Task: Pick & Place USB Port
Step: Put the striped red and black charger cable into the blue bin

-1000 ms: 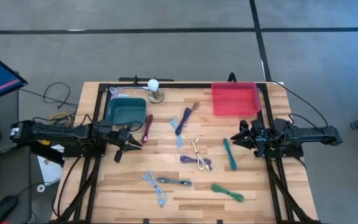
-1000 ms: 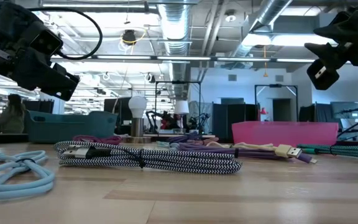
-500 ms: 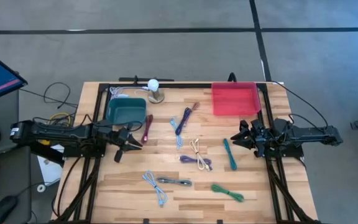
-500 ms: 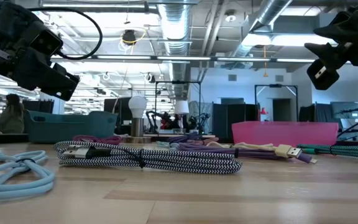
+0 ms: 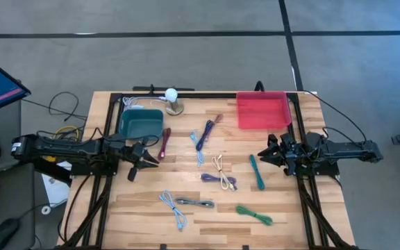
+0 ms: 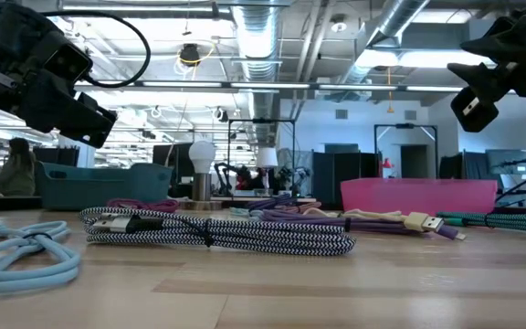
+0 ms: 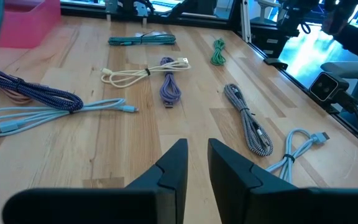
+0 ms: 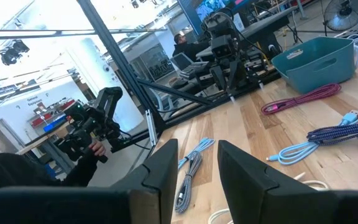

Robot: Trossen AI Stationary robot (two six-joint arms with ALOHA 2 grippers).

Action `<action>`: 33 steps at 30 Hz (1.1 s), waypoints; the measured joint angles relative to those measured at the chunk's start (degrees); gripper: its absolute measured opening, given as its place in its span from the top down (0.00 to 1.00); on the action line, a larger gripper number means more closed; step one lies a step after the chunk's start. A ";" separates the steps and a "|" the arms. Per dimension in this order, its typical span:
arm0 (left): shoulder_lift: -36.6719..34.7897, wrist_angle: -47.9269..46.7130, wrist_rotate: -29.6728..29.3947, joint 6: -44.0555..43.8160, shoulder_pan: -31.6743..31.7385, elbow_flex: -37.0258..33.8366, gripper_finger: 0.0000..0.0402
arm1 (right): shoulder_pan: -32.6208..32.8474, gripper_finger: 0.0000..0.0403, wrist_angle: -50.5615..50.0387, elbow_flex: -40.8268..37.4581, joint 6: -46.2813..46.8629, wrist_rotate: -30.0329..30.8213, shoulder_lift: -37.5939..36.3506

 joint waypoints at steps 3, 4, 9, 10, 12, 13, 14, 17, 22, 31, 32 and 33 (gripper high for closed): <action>0.00 0.20 0.00 0.00 0.02 -0.02 0.85 | -0.01 0.73 0.00 0.01 0.00 0.00 0.00; -0.02 0.31 0.00 0.00 0.02 -0.01 0.85 | -0.02 0.73 0.00 0.01 0.00 0.00 0.00; 0.00 0.40 0.00 0.00 0.00 -0.02 0.85 | -0.04 0.73 0.02 0.00 -0.02 0.11 0.00; 0.00 0.42 0.00 0.00 0.01 -0.02 0.85 | -0.06 0.73 0.02 0.00 -0.02 0.30 0.00; 0.00 0.60 0.00 0.00 0.00 -0.02 0.85 | -0.06 0.73 0.00 0.02 -0.02 0.49 0.00; 0.00 0.77 0.00 0.00 0.02 -0.02 0.85 | -0.06 0.73 0.01 0.01 -0.02 0.50 0.00; -0.02 0.89 0.00 0.00 0.00 -0.02 0.85 | -0.06 0.73 0.00 0.00 -0.02 0.50 0.00; 0.00 1.04 0.00 -0.01 0.02 -0.02 0.85 | -0.06 0.73 0.01 0.00 -0.02 0.55 0.00; -0.02 1.29 0.00 0.00 0.02 -0.02 0.85 | -0.06 0.73 0.01 0.00 -0.02 0.70 0.00; 0.00 2.75 0.00 -0.46 0.00 -0.02 0.85 | -0.09 0.73 0.04 0.01 -3.31 5.47 0.00; 0.00 4.03 0.00 -0.46 0.00 -0.02 0.85 | -0.09 0.73 0.04 0.02 -4.74 6.16 0.00; 0.00 5.82 0.00 -0.47 0.01 -0.02 0.85 | -0.09 0.73 0.04 0.00 -6.39 6.94 0.00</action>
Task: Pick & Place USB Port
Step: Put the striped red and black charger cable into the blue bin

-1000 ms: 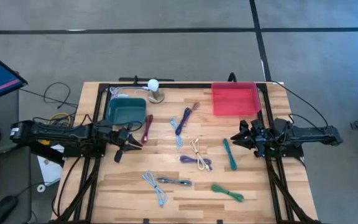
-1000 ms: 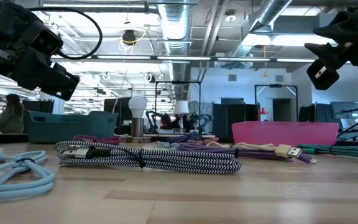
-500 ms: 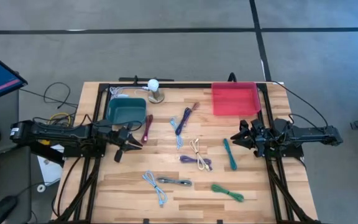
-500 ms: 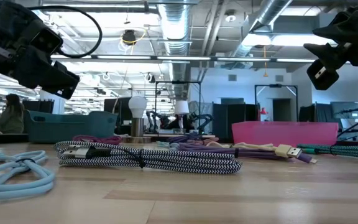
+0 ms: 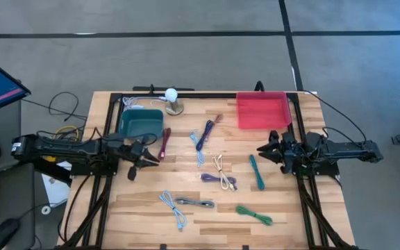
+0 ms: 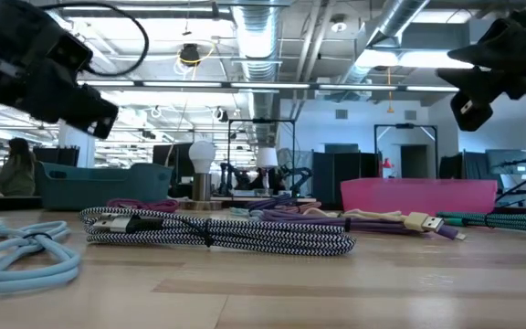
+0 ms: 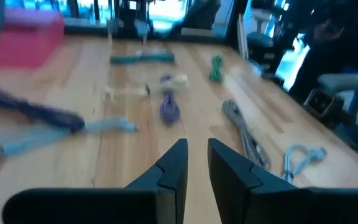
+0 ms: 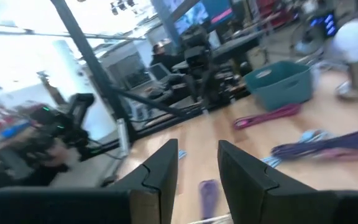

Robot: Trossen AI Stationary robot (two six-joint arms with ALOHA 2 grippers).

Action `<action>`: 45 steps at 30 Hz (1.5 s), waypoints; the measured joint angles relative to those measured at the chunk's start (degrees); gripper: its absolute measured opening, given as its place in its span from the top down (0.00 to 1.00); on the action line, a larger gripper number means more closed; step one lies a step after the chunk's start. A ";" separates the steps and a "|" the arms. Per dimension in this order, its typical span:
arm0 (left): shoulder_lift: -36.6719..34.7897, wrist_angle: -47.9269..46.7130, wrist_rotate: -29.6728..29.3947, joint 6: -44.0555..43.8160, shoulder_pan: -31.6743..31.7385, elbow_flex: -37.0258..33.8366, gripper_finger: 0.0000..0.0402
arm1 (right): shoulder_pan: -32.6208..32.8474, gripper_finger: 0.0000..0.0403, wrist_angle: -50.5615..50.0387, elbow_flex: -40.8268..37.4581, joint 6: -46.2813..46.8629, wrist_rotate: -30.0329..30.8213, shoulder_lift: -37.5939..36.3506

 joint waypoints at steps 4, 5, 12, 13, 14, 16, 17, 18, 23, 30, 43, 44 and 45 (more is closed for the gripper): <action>-0.02 8.69 0.00 -0.12 0.00 0.00 0.85 | 0.00 0.73 0.02 0.01 -6.78 3.35 0.00; -0.02 10.63 0.00 -0.12 0.01 -0.01 0.85 | 0.00 0.73 0.02 0.00 -8.17 4.13 0.00; -0.02 15.90 0.00 0.74 0.01 0.01 0.85 | 0.00 0.73 0.48 0.02 -10.60 5.70 0.00; -0.02 15.90 0.00 0.70 0.01 0.02 0.85 | 0.00 0.73 0.48 0.02 -10.60 5.58 0.00; 0.00 15.86 0.00 0.50 0.02 0.00 0.85 | 0.02 0.73 0.48 0.02 -10.62 5.52 0.00; 0.00 15.84 0.00 0.50 0.01 -0.01 0.85 | 0.02 0.73 0.48 0.02 -10.73 5.52 0.00; 0.00 15.84 -0.34 0.50 -0.01 0.00 0.85 | 0.01 0.73 0.48 0.02 -10.75 5.51 0.00; 0.00 15.83 -1.24 0.38 -0.01 0.01 0.85 | 0.02 0.73 0.48 0.02 -10.75 5.50 0.00; 0.00 15.52 -11.07 -1.49 0.01 -0.01 0.85 | 0.01 0.73 0.48 0.02 -11.01 6.62 0.00; 2.77 11.60 -25.66 -9.54 0.01 -0.01 0.85 | 0.02 0.73 0.48 0.02 -14.54 6.65 0.00; 17.62 4.00 -30.68 -19.22 -0.01 12.25 0.89 | 0.02 0.73 0.46 0.02 -14.20 6.87 0.00; 18.64 0.31 -32.16 -19.31 -0.01 13.94 0.90 | 0.02 0.73 0.46 0.02 -14.20 6.85 0.00; 19.58 -3.72 -33.92 -19.61 -0.01 15.70 0.92 | 0.02 0.73 0.44 0.02 -14.20 6.85 0.00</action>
